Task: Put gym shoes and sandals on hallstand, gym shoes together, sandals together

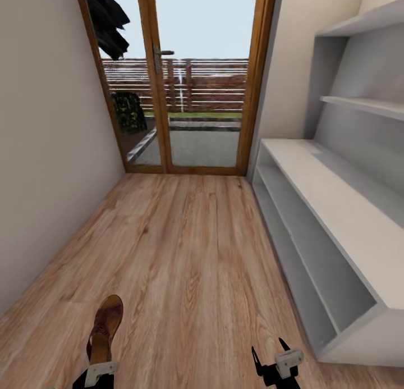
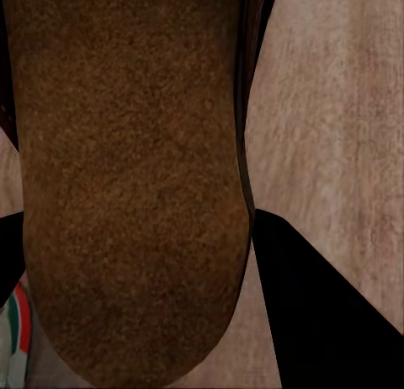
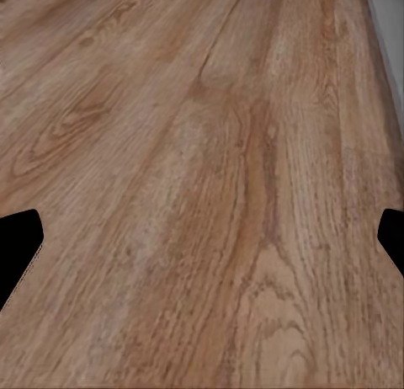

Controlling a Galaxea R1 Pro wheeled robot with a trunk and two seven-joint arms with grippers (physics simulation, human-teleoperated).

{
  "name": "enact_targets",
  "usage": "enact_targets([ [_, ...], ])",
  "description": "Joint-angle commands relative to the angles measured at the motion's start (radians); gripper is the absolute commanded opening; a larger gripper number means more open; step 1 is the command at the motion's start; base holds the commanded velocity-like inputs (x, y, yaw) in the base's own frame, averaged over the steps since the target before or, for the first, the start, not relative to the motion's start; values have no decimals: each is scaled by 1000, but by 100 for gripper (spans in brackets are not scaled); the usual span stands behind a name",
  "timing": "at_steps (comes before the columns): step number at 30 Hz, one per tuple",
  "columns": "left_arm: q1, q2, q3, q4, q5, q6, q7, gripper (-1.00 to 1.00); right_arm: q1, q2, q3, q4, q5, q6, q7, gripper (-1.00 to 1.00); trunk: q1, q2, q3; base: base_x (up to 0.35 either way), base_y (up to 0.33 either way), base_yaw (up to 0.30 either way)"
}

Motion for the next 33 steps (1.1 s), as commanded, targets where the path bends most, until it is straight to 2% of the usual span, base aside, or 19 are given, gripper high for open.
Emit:
enact_targets([
  [1,-1,0,-2,1,4,-3,1,-100,0,0,9,0,-4,-2,-6,100,0,0,-1,339,0,200],
  [12,-1,0,-2,0,3,-3,1,-100,0,0,9,0,-4,-2,-6,100,0,0,-4,339,0,200],
  [33,-1,0,-2,-1,4,-3,-2,-100,0,0,9,0,-4,-1,-6,100,0,0,-4,339,0,5],
])
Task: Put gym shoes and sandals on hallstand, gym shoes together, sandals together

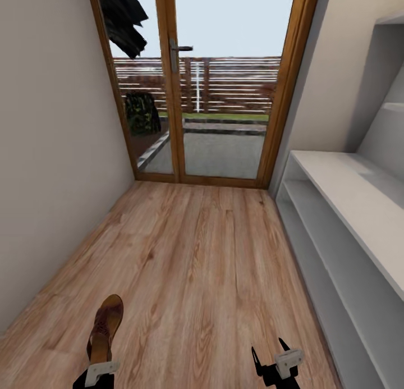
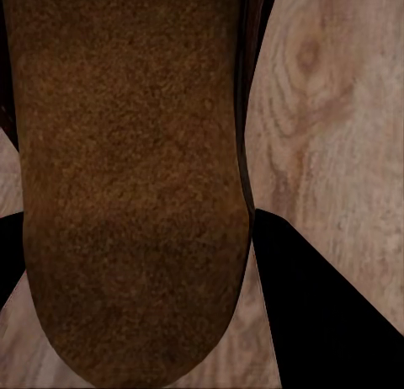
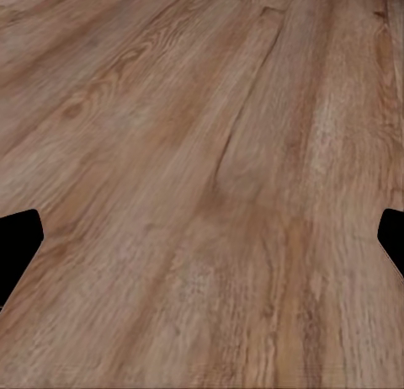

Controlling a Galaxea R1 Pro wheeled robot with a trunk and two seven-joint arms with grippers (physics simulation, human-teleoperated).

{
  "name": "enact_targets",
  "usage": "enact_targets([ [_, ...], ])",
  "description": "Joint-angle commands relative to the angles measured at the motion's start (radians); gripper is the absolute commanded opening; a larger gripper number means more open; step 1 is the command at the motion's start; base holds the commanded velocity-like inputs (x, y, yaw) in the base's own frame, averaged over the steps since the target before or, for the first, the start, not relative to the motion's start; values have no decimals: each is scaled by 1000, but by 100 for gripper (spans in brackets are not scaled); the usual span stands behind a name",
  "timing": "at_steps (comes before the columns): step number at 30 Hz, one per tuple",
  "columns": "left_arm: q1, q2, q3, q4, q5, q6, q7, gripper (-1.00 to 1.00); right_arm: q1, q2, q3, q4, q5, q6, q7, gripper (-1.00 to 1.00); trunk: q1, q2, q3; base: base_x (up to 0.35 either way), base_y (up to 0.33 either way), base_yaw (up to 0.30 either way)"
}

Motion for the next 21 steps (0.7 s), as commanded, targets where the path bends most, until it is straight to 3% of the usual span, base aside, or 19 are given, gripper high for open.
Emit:
enact_targets([
  [1,0,0,-2,0,4,-2,1,-100,0,0,9,0,-4,-2,-6,100,0,0,-1,339,0,0],
  [21,0,0,-2,4,4,-2,1,-100,0,0,9,0,-4,-2,-6,100,0,0,-1,339,3,0],
])
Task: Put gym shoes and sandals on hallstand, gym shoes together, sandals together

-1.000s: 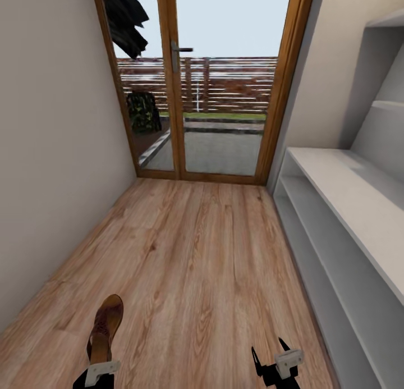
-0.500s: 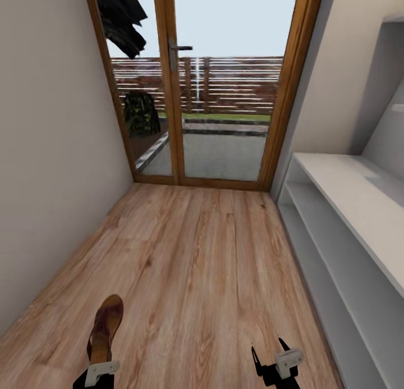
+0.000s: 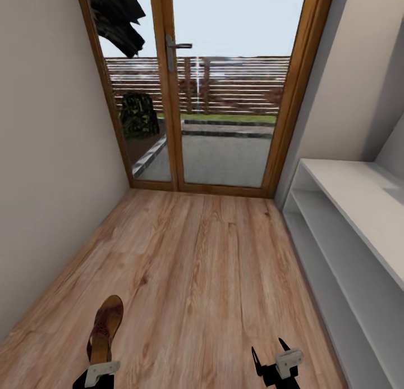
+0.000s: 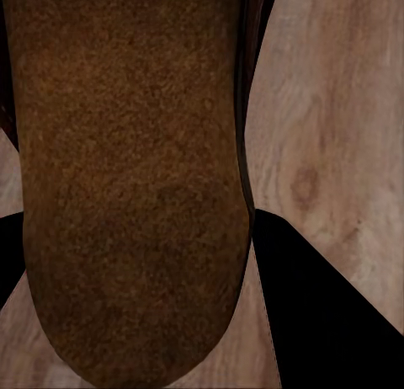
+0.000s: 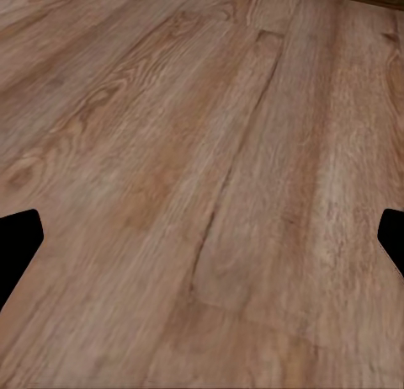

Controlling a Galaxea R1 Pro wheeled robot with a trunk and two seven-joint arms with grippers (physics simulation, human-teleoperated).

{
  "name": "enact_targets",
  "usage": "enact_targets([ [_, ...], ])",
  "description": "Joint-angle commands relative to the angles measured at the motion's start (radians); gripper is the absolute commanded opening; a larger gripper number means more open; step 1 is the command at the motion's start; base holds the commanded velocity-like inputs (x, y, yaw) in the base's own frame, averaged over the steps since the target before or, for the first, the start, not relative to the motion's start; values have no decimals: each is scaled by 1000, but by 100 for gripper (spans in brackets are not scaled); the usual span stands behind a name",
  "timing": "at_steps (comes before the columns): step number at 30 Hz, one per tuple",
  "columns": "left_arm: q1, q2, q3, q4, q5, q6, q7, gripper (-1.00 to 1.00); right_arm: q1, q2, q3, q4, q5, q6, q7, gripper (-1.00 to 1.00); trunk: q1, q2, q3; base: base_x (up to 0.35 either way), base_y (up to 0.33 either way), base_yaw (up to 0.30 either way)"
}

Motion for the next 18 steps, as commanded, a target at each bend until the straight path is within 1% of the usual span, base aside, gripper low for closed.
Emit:
enact_targets([
  [1,0,0,-2,1,4,-3,1,-100,0,0,9,0,-4,-2,-6,100,0,0,-1,339,42,0],
  [9,0,0,-2,2,4,-3,1,-100,0,0,9,0,-4,-2,-6,100,0,0,-1,339,78,0],
  [11,0,0,-2,2,4,-3,1,-100,0,4,10,0,-4,-2,-6,100,0,0,-1,268,57,4],
  [13,0,0,-1,3,4,-3,2,-100,0,12,9,0,-4,-3,-6,100,0,0,-1,99,18,117],
  [14,0,0,-1,3,4,-2,2,-100,0,22,9,0,-4,-3,-6,100,0,0,-1,36,6,218],
  [18,0,0,0,3,4,-1,3,-100,0,26,8,0,-4,-3,-6,100,0,0,-1,20,4,244],
])
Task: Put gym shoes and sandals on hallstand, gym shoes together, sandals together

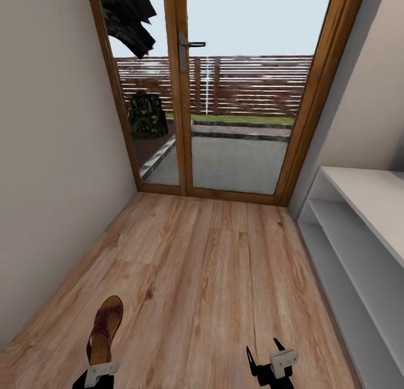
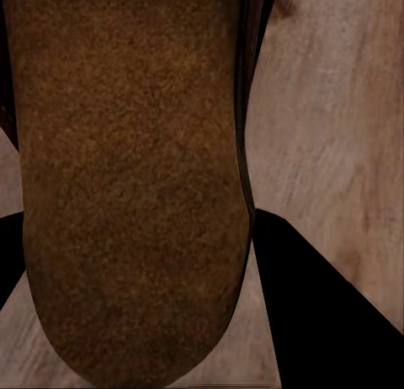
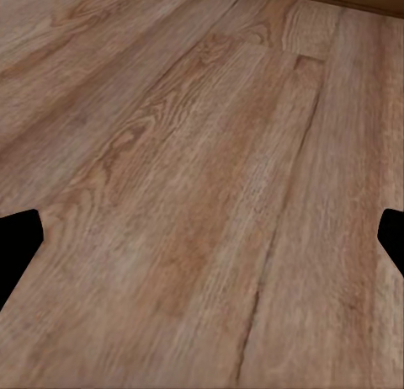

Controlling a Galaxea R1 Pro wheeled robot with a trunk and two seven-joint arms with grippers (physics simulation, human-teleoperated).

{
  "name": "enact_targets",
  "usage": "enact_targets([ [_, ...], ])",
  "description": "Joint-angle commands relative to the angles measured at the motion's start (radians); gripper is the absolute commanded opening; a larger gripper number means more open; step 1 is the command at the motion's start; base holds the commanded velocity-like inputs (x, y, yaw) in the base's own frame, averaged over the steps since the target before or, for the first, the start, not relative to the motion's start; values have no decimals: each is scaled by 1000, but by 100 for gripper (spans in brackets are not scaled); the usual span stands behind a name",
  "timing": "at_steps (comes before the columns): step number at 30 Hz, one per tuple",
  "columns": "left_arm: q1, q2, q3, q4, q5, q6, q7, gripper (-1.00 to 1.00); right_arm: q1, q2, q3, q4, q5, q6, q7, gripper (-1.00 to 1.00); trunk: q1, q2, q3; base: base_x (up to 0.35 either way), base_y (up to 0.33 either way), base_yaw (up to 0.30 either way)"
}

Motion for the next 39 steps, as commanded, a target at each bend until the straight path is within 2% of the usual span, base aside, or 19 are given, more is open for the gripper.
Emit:
enact_targets([
  [1,-1,0,-2,1,4,-3,1,-100,0,0,9,0,-4,-2,-6,100,0,0,-1,8,1,264],
  [16,-1,0,-2,4,4,-3,1,-100,0,1,9,0,-4,0,-6,100,0,0,-1,18,0,275],
  [26,-1,0,-1,4,4,-3,2,-100,0,1,9,0,-4,0,-6,100,0,0,-1,289,-28,276],
  [39,-1,0,0,4,8,-4,3,-100,0,1,8,0,-4,0,-6,100,0,0,-1,290,-174,276],
])
